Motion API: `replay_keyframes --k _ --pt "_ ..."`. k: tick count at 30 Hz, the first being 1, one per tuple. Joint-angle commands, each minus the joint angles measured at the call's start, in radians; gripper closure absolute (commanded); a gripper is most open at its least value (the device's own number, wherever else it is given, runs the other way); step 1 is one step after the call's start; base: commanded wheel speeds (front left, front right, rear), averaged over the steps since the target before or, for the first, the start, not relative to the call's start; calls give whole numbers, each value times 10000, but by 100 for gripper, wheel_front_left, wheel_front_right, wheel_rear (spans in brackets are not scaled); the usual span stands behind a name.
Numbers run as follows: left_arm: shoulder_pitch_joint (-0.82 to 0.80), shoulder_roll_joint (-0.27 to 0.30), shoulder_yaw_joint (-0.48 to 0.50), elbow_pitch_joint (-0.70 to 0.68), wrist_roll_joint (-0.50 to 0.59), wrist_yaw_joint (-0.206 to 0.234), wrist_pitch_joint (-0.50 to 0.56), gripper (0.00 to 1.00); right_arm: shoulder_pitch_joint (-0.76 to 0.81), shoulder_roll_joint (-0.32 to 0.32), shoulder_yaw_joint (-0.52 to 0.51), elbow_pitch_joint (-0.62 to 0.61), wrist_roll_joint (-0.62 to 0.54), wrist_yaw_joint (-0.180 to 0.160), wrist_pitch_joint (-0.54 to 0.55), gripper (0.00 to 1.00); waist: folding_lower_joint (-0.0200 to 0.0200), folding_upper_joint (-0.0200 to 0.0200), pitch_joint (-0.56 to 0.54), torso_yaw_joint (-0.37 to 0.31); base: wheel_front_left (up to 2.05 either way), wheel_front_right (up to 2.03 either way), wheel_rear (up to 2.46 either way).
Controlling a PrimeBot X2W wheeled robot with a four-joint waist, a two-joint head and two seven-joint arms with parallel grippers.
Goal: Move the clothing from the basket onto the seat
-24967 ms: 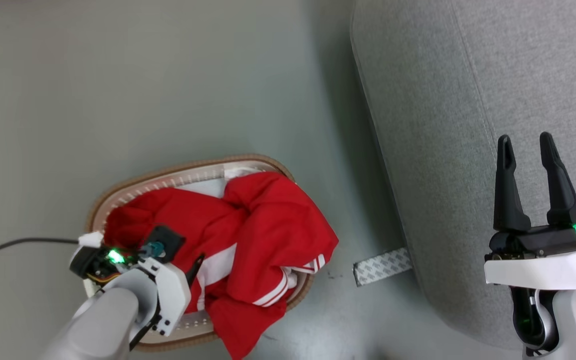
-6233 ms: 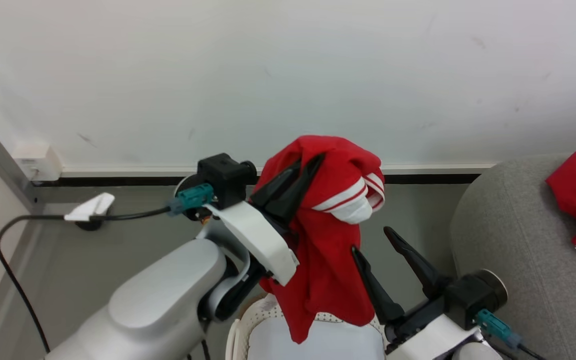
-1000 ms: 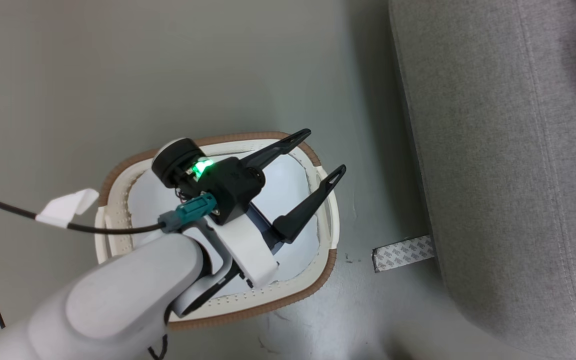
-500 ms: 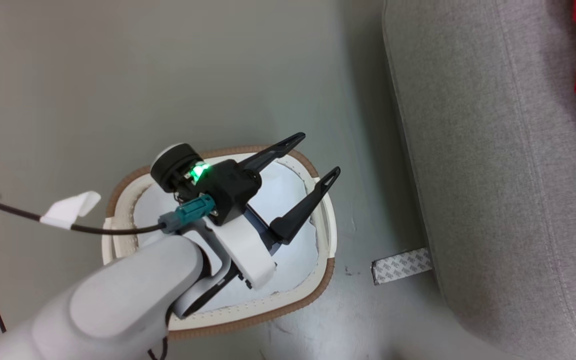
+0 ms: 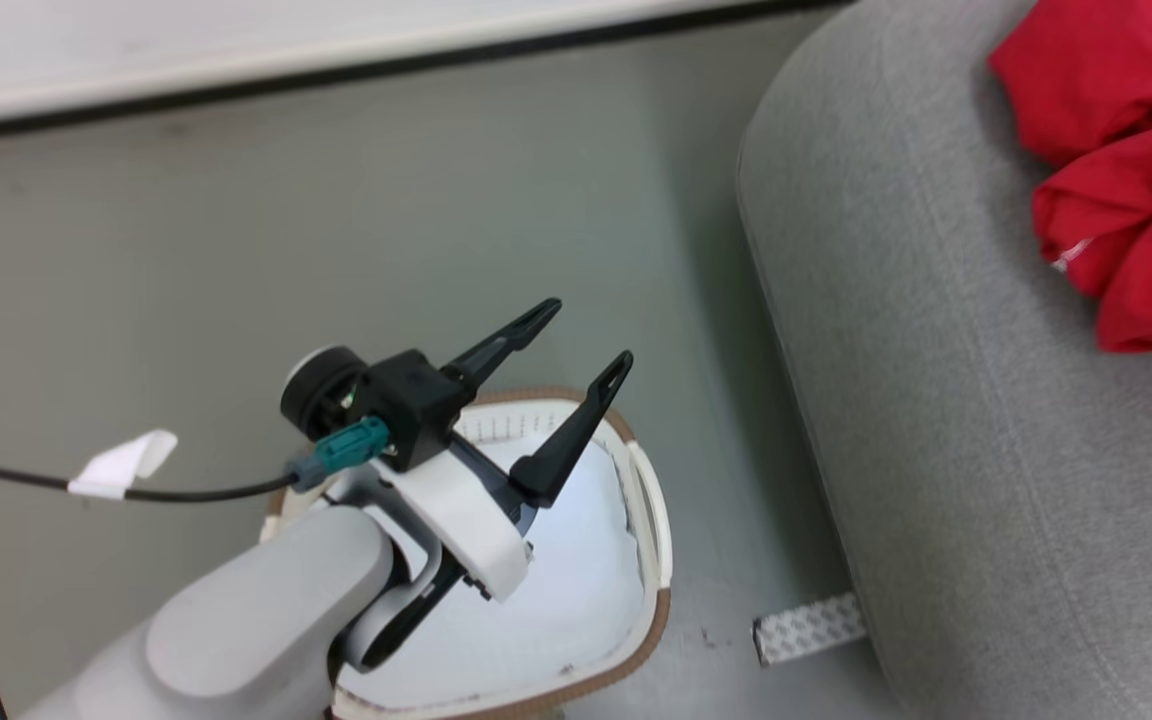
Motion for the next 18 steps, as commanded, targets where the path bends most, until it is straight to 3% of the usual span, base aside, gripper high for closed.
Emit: replay_keyframes --k 1,8,13,18 --pt "297 -32 85 85 -187 68 -166 0 422 -249 -54 -527 110 -23 194 0 0 0 -797 118 0 0 0" --pt "850 29 409 225 -336 259 -328 0 1397 -547 -226 -2731 258 -23 585 0 0 0 -1873 570 0 0 0" --pt "1338 88 961 211 -520 469 -401 0 1848 -231 -163 -4684 173 -23 875 0 0 0 -2756 1078 0 0 0" --pt "1964 176 1737 70 -869 687 -404 0 2241 288 243 -5879 246 -23 792 0 0 0 -3420 1611 0 0 0"
